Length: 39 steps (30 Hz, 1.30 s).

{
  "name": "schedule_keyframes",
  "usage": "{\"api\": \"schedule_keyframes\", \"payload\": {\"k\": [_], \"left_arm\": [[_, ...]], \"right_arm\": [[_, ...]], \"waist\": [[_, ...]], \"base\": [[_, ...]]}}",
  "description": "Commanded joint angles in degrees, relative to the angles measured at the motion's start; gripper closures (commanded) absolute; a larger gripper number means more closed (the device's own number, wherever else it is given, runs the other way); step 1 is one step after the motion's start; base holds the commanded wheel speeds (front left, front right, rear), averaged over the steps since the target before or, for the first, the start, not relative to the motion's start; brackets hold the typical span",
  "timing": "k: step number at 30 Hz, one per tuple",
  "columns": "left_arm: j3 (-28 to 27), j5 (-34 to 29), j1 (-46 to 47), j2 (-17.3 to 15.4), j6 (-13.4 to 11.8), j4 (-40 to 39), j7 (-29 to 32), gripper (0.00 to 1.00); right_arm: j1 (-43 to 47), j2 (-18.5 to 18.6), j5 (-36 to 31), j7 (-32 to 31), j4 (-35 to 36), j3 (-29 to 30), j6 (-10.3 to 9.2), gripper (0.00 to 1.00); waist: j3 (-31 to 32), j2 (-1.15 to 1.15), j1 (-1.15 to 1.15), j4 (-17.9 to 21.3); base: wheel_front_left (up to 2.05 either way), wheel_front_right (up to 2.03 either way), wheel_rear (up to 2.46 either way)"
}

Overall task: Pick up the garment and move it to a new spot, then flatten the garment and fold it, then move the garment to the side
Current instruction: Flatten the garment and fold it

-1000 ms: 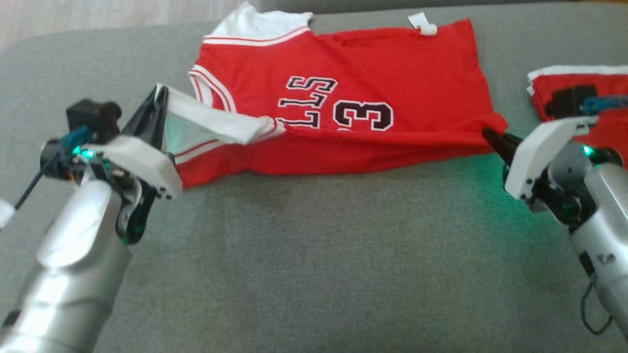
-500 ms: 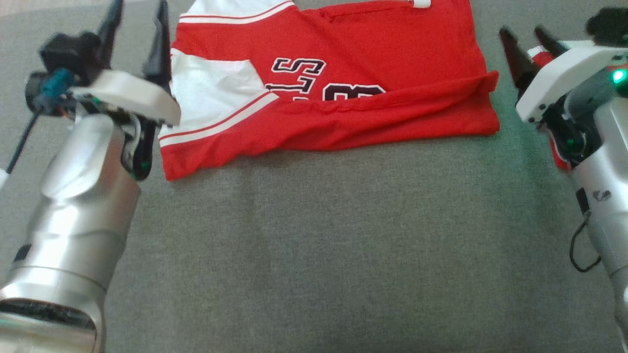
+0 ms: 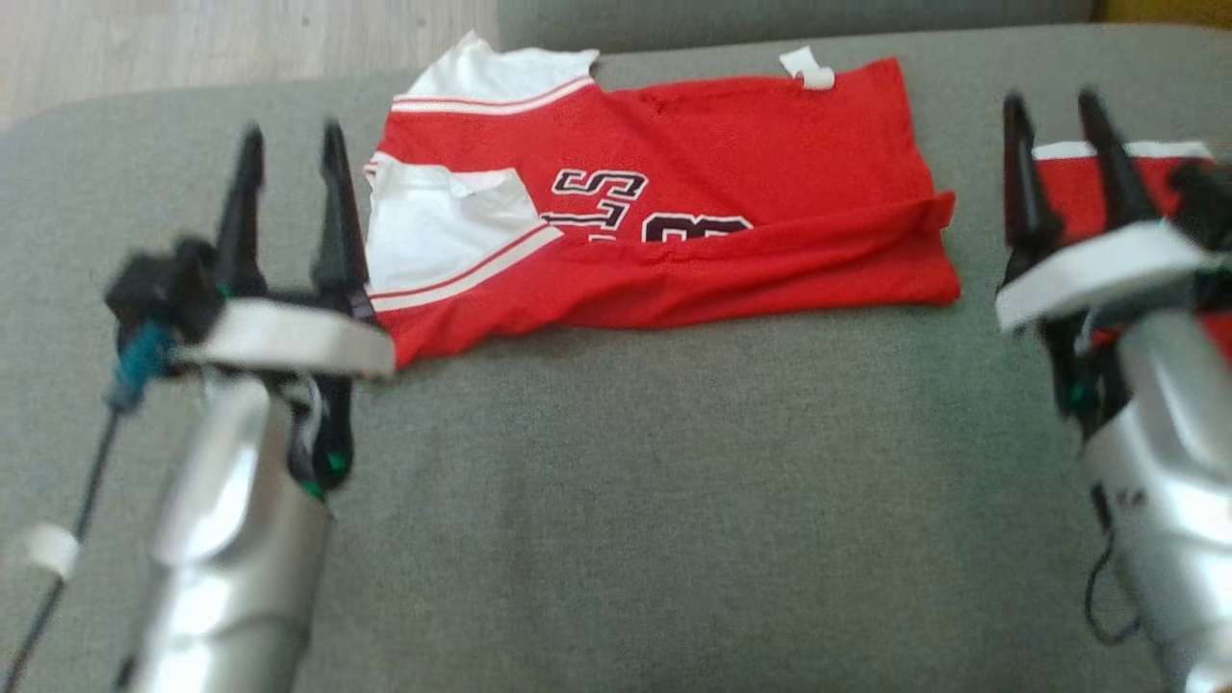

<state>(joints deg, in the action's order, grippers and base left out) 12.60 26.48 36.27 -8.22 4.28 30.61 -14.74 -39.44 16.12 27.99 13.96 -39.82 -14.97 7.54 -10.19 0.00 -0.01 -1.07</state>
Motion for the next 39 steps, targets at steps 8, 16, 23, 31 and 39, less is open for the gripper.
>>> {"api": "schedule_keyframes", "payload": {"k": [8, 16, 23, 31, 39], "left_arm": [[-4.99, -3.47, -12.74, 3.36, 0.58, -3.51, -0.25, 0.0], [-7.18, -5.81, -17.69, 4.87, -0.54, -2.98, -0.26, 0.0], [-7.46, -7.75, -13.39, 4.37, -2.61, 6.58, 0.39, 0.0], [-8.62, -7.75, -5.09, 1.36, -5.14, 20.69, 3.07, 0.0], [-8.46, -7.64, -0.55, -0.37, -6.1, 30.89, 6.74, 0.0]], "right_arm": [[15.8, -6.76, -9.02, 1.02, 6.66, 7.18, -0.05, 0.0], [22.7, -10.89, -13.29, 1.03, 11.22, 10.52, -0.05, 0.0], [21.49, -11.74, -14.23, 0.72, 13.59, 9.24, -0.05, 0.0], [19.93, -12.34, -13.71, 0.42, 15.74, 6.59, -0.05, 0.0], [19.1, -12.61, -13.18, 0.44, 16.71, 5.33, -0.05, 0.0]], "waist": [[4.51, 0.0, 0.01, -0.75], [5.5, 0.0, 0.01, 0.4], [3.85, 0.0, 0.01, 2.72], [-0.02, 0.0, 0.01, 6.14], [-1.52, 0.0, 0.01, 7.72]], "base": [[0.0, 0.0, 0.0], [0.0, 0.0, 0.0], [0.0, 0.0, 0.0], [0.0, 0.0, 0.0], [0.0, 0.0, 0.0]]}}
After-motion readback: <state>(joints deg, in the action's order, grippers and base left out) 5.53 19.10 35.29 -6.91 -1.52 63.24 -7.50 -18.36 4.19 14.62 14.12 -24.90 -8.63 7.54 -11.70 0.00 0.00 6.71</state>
